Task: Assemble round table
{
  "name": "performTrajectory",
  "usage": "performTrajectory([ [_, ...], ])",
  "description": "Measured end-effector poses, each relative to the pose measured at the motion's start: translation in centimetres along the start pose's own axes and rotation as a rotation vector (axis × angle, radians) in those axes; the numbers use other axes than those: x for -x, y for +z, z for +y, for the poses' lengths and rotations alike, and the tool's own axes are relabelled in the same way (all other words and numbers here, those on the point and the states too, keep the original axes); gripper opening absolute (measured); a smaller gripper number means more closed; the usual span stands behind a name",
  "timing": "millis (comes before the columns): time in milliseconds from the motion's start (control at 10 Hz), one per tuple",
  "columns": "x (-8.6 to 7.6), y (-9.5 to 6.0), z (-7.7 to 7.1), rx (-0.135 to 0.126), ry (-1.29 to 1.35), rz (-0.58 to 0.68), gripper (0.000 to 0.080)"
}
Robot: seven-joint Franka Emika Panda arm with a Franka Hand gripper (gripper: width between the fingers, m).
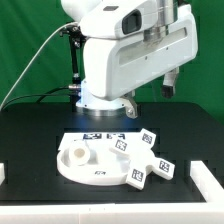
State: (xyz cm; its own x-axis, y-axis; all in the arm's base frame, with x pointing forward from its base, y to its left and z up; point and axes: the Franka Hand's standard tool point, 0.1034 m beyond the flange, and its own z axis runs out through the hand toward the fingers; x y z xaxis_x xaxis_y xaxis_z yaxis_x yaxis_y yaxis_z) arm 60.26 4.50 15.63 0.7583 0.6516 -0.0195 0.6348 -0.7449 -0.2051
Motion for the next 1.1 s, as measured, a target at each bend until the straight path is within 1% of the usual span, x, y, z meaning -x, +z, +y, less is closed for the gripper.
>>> performTrajectory([
  [500,0.0,0.0,0.0,0.001,-0.001,-0.001,0.065],
  [600,0.1,0.1,0.0,0.007,0.02,-0.009,0.065],
  [800,0.0,0.8,-0.5,0.055,0.102,-0.032,0.065],
  [900,0.5,2.0,-0.9,0.088,0.106,-0.009,0.065],
  [1000,1.7,3.3,-0.8,0.096,0.081,0.001,0.065],
  [1100,2.3,3.5,-0.4,0.079,0.074,0.008,0.065],
])
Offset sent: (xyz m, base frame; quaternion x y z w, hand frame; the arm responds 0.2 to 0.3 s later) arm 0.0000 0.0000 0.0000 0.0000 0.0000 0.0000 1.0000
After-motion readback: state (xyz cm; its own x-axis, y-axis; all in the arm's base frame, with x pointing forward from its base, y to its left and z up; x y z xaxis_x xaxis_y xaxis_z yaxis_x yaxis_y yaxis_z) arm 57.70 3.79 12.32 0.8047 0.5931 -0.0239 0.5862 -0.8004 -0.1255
